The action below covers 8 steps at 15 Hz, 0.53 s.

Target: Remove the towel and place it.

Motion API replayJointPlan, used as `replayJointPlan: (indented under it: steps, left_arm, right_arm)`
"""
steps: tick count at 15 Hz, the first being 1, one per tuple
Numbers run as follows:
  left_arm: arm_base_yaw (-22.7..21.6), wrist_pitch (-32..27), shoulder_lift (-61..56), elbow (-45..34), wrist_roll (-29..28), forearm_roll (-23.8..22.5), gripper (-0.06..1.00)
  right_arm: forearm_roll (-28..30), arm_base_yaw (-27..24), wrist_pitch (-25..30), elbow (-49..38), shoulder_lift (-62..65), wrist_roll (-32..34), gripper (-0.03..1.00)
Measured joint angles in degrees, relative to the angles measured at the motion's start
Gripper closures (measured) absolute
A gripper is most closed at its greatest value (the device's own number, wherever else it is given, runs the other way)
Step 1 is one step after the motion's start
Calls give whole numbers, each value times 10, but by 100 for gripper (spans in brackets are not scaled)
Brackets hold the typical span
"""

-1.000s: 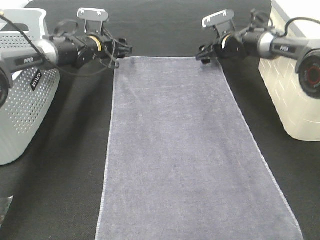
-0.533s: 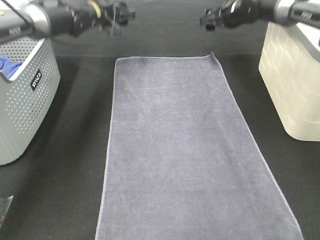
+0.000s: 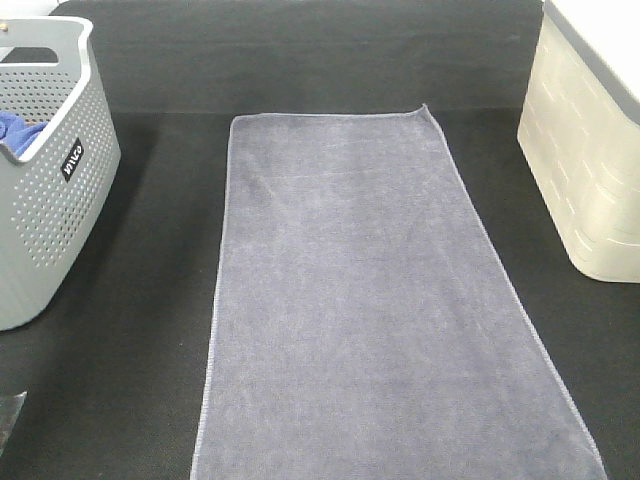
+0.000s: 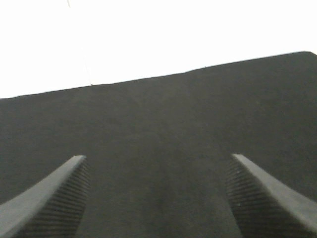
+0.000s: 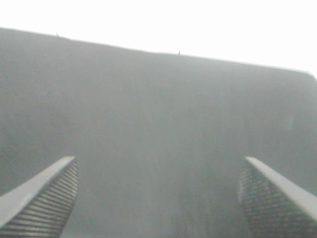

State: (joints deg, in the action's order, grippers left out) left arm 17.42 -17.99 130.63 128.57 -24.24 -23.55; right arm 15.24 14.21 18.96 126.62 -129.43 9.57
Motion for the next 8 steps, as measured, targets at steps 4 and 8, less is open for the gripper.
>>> replayJointPlan:
  steps: [4,8]
  left_arm:
    - [0,-156,-101,1,1,1,21]
    - [0,-396,-169,1,60,7,21]
  right_arm:
    - [-11,3,147,0,102,-2,15]
    - [-15,3,351,0,175,-2,15]
